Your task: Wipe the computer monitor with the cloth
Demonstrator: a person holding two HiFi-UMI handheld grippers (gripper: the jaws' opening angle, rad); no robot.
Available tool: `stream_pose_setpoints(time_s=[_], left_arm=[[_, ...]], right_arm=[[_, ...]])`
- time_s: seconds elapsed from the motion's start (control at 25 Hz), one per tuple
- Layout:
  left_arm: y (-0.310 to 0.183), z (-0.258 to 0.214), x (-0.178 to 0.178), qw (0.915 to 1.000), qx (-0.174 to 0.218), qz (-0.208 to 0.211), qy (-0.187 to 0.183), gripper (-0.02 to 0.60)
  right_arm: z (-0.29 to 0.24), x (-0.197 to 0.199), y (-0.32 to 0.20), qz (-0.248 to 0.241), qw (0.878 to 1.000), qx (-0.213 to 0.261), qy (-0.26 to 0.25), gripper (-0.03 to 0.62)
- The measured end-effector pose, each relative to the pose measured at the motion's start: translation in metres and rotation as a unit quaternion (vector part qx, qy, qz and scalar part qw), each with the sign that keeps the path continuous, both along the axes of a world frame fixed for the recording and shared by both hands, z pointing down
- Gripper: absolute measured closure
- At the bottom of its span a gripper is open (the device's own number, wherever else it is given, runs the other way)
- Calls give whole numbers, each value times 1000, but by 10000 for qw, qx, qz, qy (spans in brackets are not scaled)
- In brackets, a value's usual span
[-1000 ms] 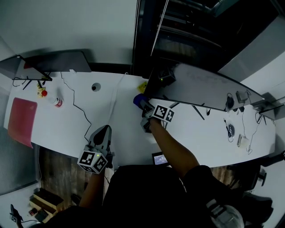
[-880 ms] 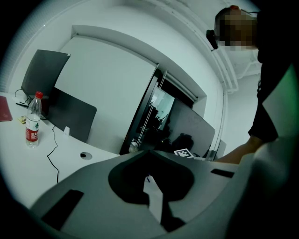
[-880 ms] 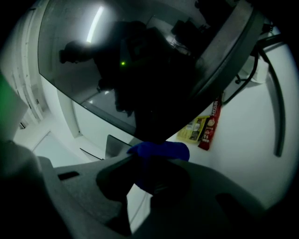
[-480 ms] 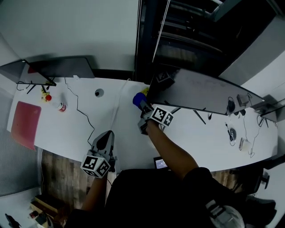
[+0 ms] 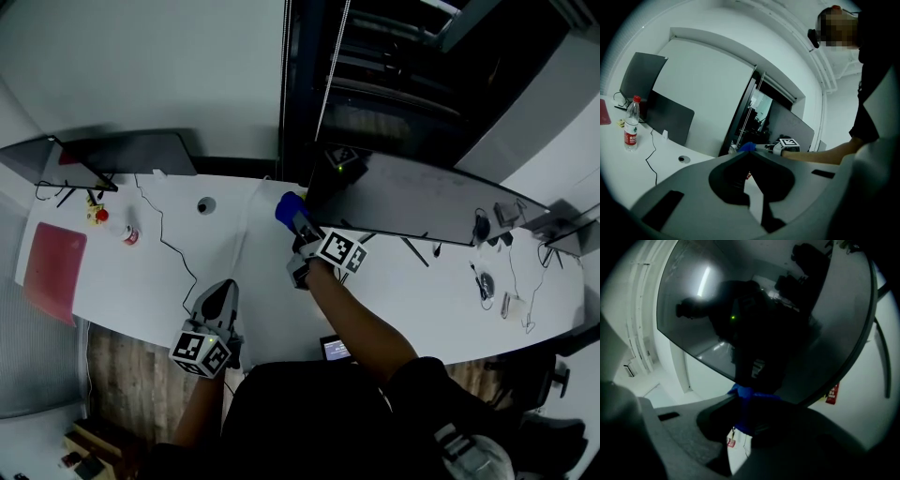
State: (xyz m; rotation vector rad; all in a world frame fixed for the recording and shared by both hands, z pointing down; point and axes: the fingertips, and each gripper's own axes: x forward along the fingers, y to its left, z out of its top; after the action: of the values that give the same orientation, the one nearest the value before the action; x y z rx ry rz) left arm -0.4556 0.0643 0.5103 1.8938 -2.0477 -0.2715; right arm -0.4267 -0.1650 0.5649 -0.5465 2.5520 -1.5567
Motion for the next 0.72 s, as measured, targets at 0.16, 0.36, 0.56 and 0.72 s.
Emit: stream_pose_setpoints(time_s=[0.16, 0.36, 0.56, 0.72], left_arm=[[1, -8, -12, 9998, 77, -136, -96, 588], [5, -16, -22, 9993, 144, -280, -176, 588], [3, -26, -23, 9988, 293, -334, -199, 588], [-2, -31, -18, 9988, 362, -245, -236, 589]], right_arm=[[-18, 1, 1, 4, 9998, 39, -172, 533], [-45, 1, 1, 65, 9988, 46, -473, 533], [-72, 3, 1, 64, 9973, 96, -724, 533], [-93, 3, 1, 55, 9956, 156, -921, 533]])
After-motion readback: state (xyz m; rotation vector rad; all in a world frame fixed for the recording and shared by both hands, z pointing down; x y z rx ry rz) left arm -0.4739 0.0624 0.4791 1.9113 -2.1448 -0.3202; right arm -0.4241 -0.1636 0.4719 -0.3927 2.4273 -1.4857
